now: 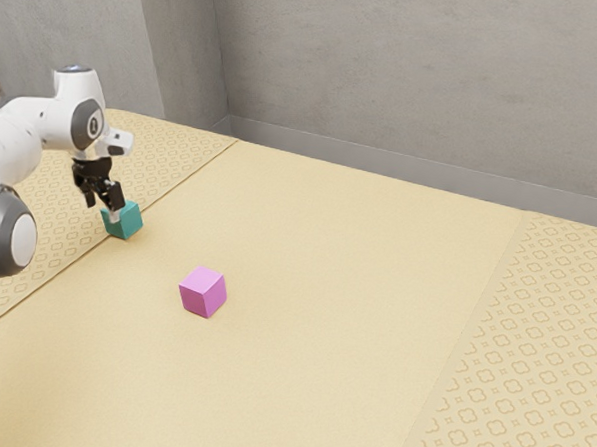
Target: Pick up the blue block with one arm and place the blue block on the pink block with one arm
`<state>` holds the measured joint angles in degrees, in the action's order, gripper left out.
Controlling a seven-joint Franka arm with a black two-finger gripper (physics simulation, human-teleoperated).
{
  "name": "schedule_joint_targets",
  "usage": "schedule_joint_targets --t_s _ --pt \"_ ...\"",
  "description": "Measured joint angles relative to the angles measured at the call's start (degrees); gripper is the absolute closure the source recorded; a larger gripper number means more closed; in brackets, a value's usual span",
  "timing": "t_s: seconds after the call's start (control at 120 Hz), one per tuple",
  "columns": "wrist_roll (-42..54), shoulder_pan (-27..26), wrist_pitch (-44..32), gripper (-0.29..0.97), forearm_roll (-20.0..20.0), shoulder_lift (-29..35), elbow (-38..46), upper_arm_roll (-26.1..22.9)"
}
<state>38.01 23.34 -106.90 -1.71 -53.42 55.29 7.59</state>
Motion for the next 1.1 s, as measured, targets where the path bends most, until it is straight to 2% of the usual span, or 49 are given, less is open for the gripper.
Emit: schedule_joint_targets --t_s 0.233,0.967,1.1 --pt "-0.47 -0.42 -0.22 0.0 -1.59 -3.07 -3.55 -0.03" --pt "-3.39 -0.05 -8.41 0.0 -6.41 -5.0 -3.76 0.48" --pt "-4.14 -0.05 -8.76 0.06 -6.5 -5.0 -3.76 0.49"
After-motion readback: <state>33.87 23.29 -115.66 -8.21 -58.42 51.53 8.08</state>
